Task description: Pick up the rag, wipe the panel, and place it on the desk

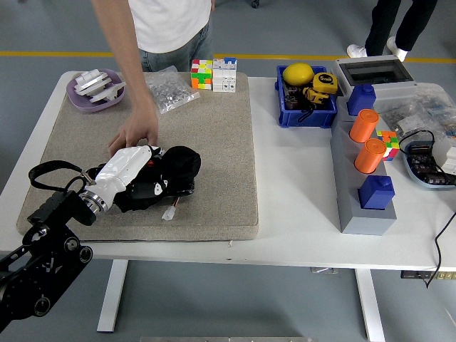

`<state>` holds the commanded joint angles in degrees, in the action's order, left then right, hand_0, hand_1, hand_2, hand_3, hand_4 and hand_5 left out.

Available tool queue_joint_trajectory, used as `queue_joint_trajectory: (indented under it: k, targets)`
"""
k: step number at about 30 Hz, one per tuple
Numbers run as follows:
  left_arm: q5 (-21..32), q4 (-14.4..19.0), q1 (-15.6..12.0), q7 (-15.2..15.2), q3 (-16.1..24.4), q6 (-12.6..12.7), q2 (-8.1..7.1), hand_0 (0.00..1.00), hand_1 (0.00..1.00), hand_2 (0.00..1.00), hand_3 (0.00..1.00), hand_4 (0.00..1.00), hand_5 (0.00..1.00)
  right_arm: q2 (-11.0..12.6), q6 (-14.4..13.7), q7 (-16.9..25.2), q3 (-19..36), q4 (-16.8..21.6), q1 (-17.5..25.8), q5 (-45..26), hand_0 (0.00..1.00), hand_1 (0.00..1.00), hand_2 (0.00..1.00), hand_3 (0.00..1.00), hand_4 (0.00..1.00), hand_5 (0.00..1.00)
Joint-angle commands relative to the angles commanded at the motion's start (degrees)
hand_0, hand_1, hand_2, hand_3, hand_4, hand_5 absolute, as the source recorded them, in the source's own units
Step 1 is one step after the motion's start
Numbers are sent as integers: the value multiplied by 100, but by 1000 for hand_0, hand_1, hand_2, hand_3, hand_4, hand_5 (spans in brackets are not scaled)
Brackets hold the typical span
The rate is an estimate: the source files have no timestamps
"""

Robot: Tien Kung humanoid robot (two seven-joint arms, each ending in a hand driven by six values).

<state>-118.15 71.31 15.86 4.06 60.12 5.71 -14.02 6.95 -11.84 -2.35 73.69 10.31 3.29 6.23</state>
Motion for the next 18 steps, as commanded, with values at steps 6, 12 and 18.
queue_joint_trajectory:
  k: [6, 12, 18]
  targets:
    - [16, 28, 54, -18, -192, 3, 32, 288, 279, 501, 475, 377, 2, -21, 2, 2, 2, 0, 1, -15, 751, 662, 676, 612, 998, 476]
    - [-16, 108, 37, -75, -248, 5, 43, 288, 280, 502, 476, 379, 2, -42, 12, 6, -9, 0, 6, -35, 752, 662, 676, 612, 998, 476]
    - [-41, 109, -18, -100, -92, 10, 46, 290, 281, 503, 478, 388, 2, -46, 22, 6, 30, 0, 2, 7, 753, 662, 676, 612, 998, 477]
